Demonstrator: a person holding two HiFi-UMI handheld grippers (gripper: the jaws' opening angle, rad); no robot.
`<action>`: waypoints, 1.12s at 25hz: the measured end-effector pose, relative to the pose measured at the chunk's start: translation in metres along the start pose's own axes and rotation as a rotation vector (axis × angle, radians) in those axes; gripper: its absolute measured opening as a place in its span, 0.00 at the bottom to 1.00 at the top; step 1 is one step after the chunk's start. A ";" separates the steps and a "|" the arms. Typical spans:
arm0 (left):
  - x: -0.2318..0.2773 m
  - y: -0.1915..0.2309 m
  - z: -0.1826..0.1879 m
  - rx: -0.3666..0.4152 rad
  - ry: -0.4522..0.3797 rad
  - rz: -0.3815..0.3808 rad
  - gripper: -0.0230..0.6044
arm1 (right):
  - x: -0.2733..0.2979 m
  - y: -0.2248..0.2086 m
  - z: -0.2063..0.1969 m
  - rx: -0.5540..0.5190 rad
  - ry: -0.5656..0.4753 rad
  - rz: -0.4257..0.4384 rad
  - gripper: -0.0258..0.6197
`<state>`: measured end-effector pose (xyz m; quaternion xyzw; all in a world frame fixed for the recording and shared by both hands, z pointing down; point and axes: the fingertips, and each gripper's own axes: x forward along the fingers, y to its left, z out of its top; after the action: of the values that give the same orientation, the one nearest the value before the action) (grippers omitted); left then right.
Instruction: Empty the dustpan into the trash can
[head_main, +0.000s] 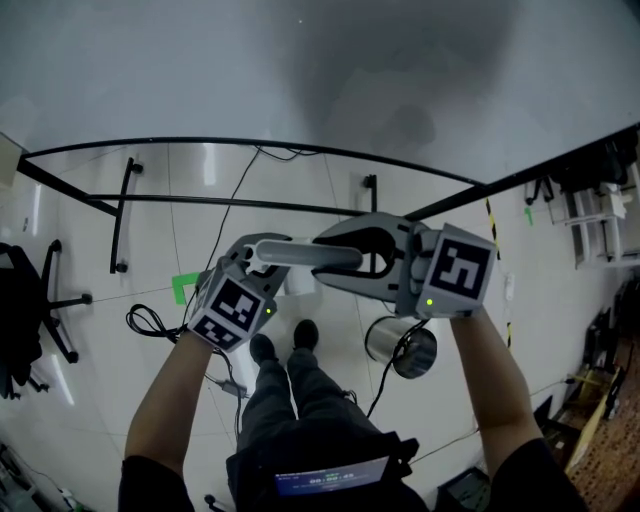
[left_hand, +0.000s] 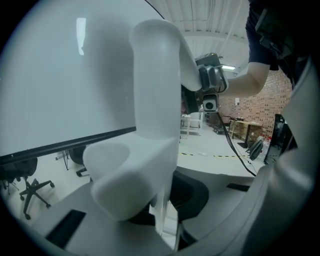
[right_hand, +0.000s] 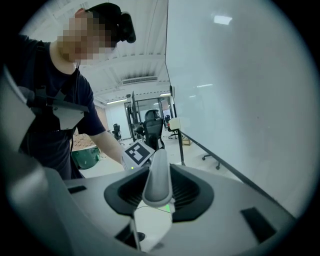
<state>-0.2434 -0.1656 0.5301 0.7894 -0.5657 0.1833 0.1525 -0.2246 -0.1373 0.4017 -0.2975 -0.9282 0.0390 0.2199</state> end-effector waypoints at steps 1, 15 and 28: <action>0.001 0.001 0.000 0.007 -0.004 0.014 0.08 | 0.000 -0.001 -0.002 0.000 0.002 -0.002 0.27; 0.018 0.000 -0.016 -0.098 -0.007 0.075 0.08 | 0.003 -0.004 -0.025 0.013 0.036 0.012 0.27; 0.034 0.003 -0.042 -0.200 0.009 0.119 0.08 | 0.012 -0.008 -0.054 0.047 0.084 0.031 0.27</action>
<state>-0.2413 -0.1760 0.5830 0.7343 -0.6265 0.1382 0.2220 -0.2144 -0.1406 0.4568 -0.3080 -0.9123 0.0514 0.2651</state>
